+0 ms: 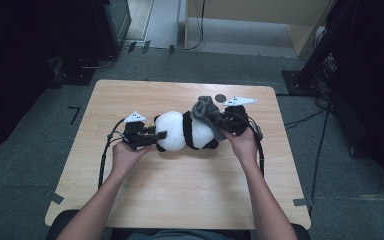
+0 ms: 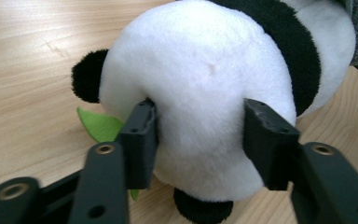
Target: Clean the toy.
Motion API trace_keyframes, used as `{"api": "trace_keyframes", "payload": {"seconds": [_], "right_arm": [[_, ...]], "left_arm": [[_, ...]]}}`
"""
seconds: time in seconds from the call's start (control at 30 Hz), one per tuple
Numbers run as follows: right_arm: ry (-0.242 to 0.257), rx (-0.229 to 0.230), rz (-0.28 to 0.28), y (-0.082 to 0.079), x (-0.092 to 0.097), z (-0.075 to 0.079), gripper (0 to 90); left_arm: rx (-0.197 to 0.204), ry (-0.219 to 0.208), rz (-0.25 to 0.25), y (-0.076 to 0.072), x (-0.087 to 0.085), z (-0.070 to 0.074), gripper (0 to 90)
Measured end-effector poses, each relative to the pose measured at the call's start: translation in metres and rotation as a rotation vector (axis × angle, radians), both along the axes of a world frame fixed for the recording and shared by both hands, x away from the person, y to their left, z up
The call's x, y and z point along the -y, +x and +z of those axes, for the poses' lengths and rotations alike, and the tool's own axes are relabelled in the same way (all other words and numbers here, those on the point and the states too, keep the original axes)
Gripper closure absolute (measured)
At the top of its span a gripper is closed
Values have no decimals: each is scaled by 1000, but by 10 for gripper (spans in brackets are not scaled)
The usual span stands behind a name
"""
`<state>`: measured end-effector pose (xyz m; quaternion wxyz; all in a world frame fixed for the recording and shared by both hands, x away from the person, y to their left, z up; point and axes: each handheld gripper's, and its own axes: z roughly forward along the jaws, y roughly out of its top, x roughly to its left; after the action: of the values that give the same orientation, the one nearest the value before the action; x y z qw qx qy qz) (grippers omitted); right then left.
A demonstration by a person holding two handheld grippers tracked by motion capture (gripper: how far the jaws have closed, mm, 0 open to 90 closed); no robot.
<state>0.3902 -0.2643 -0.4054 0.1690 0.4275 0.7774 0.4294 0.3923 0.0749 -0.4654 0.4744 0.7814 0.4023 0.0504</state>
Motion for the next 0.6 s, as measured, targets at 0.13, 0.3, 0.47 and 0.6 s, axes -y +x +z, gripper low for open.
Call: {"api": "trace_keyframes", "payload": {"seconds": [0.13, 0.3, 0.47, 0.6], "right_arm": [[2, 2, 12, 2, 1, -1, 784], [-7, 4, 21, 3, 3, -2, 784], [-4, 3, 27, 4, 4, -3, 782], [-5, 6, 36, 5, 5, -4, 781]], "left_arm": [[-13, -10, -20, 6, -7, 2, 368], [28, -13, -27, 8, -10, 5, 357], [25, 2, -43, 17, -16, 11, 348], [40, 0, -61, 24, -16, 16, 348]]}}
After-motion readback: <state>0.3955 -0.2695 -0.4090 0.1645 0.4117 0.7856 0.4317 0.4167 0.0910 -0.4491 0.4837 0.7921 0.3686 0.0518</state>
